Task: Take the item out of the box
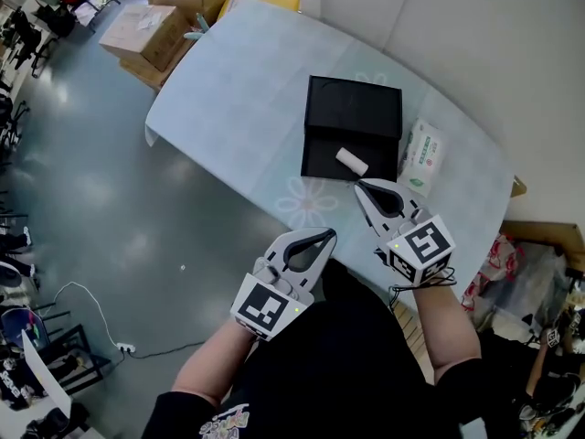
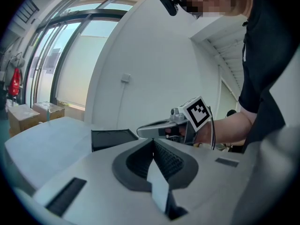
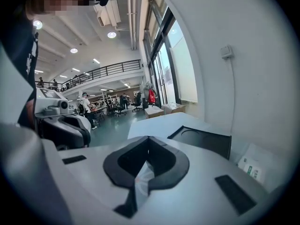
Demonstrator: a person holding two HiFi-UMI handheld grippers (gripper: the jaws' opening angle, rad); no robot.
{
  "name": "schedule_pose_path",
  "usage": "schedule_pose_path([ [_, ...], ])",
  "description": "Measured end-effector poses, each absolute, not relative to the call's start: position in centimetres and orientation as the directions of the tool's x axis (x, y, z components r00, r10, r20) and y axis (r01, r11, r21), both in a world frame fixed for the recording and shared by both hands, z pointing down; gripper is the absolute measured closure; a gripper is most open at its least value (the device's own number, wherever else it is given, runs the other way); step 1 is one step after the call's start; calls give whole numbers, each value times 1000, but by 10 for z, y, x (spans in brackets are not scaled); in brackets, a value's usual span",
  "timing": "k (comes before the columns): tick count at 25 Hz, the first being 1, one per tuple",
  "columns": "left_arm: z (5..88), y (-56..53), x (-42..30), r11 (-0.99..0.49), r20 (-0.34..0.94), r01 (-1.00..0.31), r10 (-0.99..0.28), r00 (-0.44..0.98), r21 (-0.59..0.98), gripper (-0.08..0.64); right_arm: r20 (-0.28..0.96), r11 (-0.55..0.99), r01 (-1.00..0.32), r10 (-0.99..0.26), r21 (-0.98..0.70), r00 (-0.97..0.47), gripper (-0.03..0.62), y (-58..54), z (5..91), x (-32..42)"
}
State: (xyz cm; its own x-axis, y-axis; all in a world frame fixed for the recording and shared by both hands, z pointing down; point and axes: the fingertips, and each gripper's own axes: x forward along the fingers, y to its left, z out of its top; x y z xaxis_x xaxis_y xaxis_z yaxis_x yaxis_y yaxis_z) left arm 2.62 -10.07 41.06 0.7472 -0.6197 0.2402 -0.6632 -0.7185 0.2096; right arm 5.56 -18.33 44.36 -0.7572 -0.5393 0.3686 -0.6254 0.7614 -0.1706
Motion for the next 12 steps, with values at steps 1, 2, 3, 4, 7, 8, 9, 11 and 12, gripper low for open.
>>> schedule_pose_path([
  [1, 412, -105, 28, -720, 241, -662, -618, 748, 210, 551, 378, 761, -627, -538, -167, -754, 583, -189, 447, 58],
  [2, 414, -110, 30, -719, 243, -662, -617, 748, 210, 551, 388, 762, -627, -535, -164, -751, 583, -195, 451, 60],
  [3, 416, -114, 32, -718, 245, -663, -618, 747, 211, 551, 400, 762, -627, -530, -161, -748, 583, -201, 455, 62],
  [4, 418, -119, 33, -717, 247, -664, -618, 746, 213, 551, 415, 764, -626, -523, -159, -744, 583, -208, 461, 64],
  [7, 424, -134, 35, -713, 255, -666, -617, 745, 220, 551, 466, 766, -622, -497, -160, -732, 581, -227, 481, 70],
  [8, 425, -138, 36, -712, 258, -666, -616, 744, 221, 551, 484, 767, -621, -488, -160, -727, 581, -232, 489, 72],
  [9, 428, -142, 36, -712, 260, -667, -616, 744, 222, 551, 502, 769, -619, -477, -160, -722, 581, -238, 497, 73],
  [11, 433, -148, 36, -706, 267, -670, -616, 741, 229, 551, 537, 775, -610, -448, -166, -715, 580, -247, 515, 74],
  [12, 437, -151, 37, -703, 272, -671, -616, 740, 234, 551, 554, 779, -603, -430, -171, -713, 580, -250, 523, 74],
])
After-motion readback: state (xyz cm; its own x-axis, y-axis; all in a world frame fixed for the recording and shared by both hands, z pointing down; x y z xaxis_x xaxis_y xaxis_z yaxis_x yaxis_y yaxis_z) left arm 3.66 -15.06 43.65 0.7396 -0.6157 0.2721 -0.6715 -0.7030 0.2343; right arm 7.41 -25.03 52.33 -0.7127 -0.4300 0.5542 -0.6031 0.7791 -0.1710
